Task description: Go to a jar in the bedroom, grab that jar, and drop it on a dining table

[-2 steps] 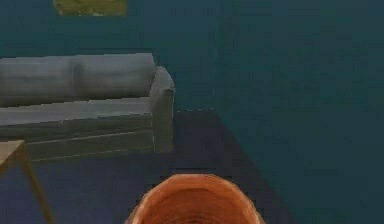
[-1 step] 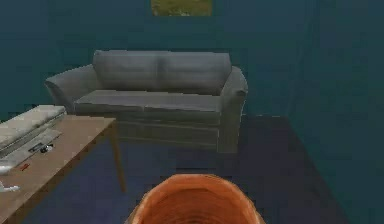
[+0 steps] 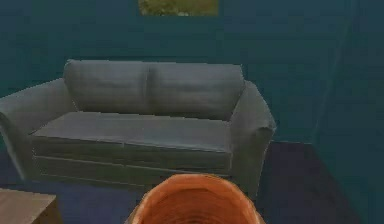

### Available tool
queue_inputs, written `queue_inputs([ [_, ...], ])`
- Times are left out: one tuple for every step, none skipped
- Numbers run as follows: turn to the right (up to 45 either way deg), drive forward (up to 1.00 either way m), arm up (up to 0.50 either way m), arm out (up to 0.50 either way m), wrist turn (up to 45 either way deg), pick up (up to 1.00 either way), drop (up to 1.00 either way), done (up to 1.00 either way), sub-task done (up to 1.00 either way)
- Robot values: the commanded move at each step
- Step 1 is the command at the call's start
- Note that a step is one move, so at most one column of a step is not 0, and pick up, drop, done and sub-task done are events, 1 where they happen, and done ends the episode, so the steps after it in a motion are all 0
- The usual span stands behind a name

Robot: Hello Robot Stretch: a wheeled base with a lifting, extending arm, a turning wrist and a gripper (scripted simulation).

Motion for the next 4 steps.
queue_inputs([
  [-45.0,0.00,0.00,0.00,0.0,0.00,0.00,0.00,0.00],
  [-27.0,0.00,0.00,0.00,0.0,0.00,0.00,0.00,0.00],
  [45.0,0.00,0.00,0.00,0.0,0.00,0.00,0.00,0.00],
  [30.0,0.00,0.00,0.00,0.0,0.00,0.00,0.00,0.00],
])
